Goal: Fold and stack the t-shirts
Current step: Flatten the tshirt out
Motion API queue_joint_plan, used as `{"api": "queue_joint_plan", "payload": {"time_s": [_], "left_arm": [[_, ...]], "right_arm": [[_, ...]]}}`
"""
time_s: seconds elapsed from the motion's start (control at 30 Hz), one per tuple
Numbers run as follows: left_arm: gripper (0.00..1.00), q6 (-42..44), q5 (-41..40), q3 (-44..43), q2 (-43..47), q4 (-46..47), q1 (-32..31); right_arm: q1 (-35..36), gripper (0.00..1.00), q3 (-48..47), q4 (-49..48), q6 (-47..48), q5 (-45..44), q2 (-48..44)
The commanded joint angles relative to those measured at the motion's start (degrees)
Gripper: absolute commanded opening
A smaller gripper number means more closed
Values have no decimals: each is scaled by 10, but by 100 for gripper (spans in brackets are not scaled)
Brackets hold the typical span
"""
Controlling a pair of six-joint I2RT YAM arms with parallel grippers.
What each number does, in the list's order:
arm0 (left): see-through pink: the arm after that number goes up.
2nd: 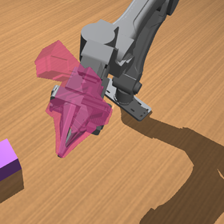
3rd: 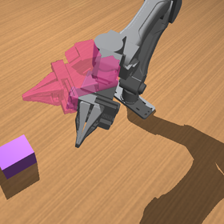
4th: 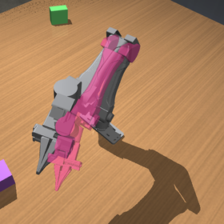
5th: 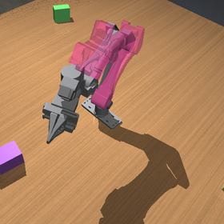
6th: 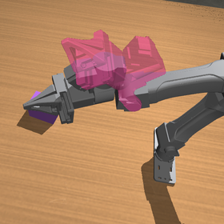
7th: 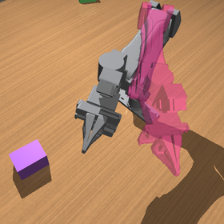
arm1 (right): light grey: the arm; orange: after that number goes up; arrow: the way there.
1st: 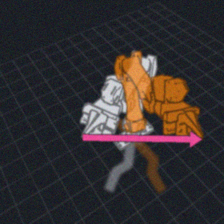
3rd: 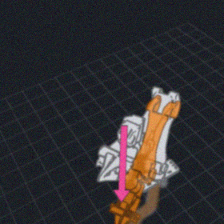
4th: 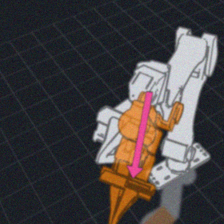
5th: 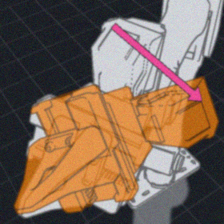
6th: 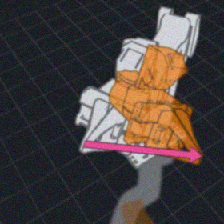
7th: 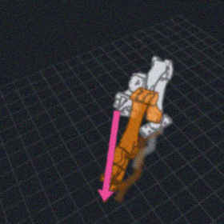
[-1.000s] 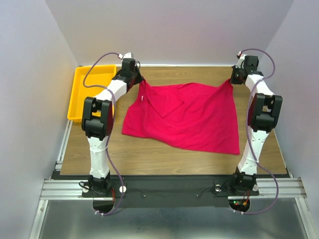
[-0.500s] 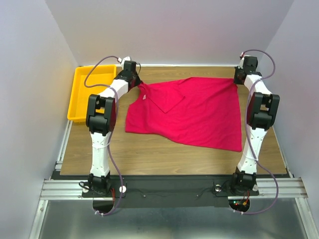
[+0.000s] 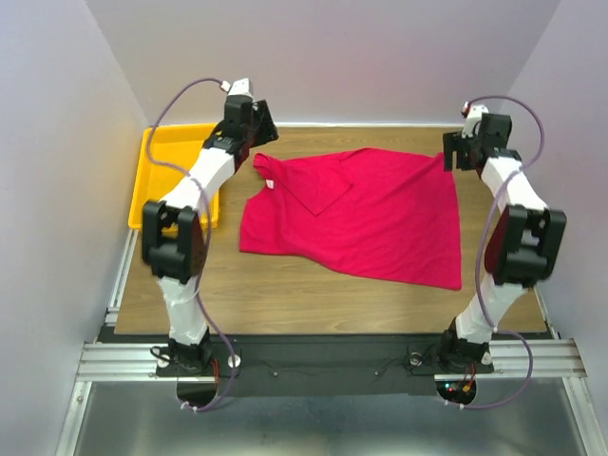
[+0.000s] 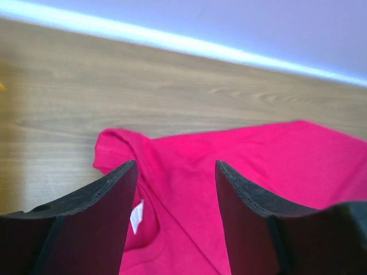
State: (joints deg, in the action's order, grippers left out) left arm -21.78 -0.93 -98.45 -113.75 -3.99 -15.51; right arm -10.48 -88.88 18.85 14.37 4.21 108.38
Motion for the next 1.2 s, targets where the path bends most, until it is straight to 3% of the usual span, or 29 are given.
{"api": "queue_joint_plan", "payload": {"time_s": [0.0, 0.07, 0.17, 0.27, 0.37, 0.43, 0.53, 0.77, 1.0, 1.1, 1.17], "left_arm": [[68, 25, -11, 108, 181, 37, -5], [69, 13, -9, 232, 244, 51, -4], [70, -32, 20, 405, 411, 69, -3], [70, -84, 49, 551, 497, 56, -3], [70, -123, 70, 644, 589, 42, -3], [70, -140, 65, 679, 600, 41, -3], [70, -155, 55, 694, 577, 48, -1], [72, -164, 24, 649, 417, 45, 2], [71, -167, 14, 649, 362, 68, 3], [64, -167, 14, 644, 344, 79, 3], [45, -165, 17, 641, 337, 89, 3]], "right_arm": [[-4, 89, 124, 3, 95, 53, -147], [-6, 90, 176, 55, 142, 74, -201], [-13, 90, 265, 136, 206, 97, -288], [-16, 89, 354, 201, 252, 108, -364], [-18, 89, 421, 239, 295, 114, -417], [-18, 88, 436, 268, 304, 121, -433], [-18, 87, 440, 286, 305, 117, -428], [-18, 80, 442, 290, 252, 103, -373], [-18, 79, 459, 286, 233, 79, -364], [-19, 79, 462, 284, 225, 79, -361], [-19, 78, 463, 282, 222, 77, -358]]}}
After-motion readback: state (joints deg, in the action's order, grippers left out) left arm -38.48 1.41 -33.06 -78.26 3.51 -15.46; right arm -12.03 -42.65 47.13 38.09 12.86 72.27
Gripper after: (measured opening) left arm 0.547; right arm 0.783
